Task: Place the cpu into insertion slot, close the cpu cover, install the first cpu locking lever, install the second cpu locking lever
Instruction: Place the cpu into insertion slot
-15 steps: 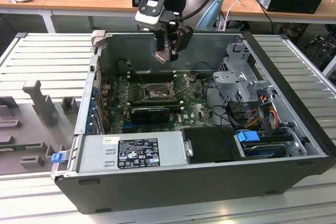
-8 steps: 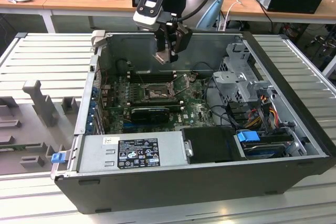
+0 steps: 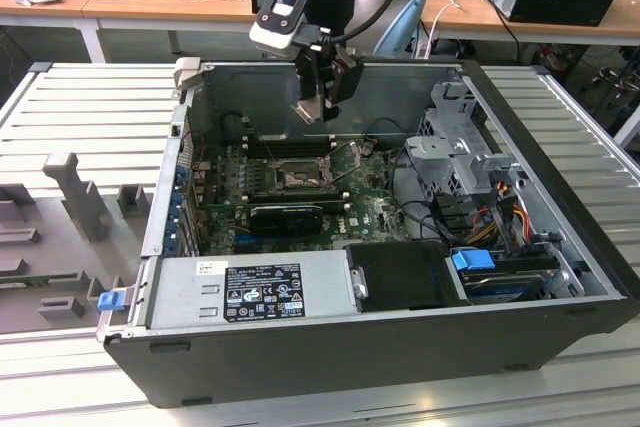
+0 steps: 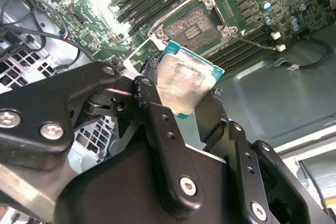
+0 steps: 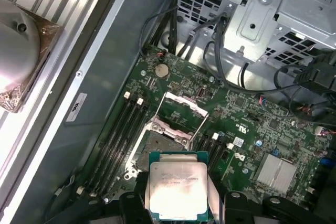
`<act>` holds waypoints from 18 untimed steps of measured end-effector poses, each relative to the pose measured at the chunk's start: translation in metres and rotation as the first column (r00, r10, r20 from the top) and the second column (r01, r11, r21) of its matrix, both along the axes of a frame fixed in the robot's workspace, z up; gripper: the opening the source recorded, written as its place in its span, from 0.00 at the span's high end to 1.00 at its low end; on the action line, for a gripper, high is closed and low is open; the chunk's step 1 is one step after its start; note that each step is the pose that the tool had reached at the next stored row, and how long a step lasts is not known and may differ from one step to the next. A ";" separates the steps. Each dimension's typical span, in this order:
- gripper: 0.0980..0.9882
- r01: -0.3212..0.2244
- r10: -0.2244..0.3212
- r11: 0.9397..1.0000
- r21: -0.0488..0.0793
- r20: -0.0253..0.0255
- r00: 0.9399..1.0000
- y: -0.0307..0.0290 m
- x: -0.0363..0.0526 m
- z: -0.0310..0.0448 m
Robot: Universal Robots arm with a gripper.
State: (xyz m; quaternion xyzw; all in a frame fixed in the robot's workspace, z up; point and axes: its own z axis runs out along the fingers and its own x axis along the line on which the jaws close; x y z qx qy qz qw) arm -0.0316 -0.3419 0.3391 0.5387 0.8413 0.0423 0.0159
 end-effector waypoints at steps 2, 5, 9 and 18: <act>0.52 0.019 -0.019 1.000 0.000 0.000 1.000 0.0000 0.0000 -0.0006; 0.52 0.079 -0.079 0.997 0.000 0.000 0.997 0.0000 0.0000 -0.0034; 0.52 0.153 -0.153 0.988 0.000 0.000 0.988 0.0000 -0.0001 -0.0099; 0.52 0.283 -0.283 0.959 0.000 0.000 0.959 -0.0006 -0.0010 -0.0138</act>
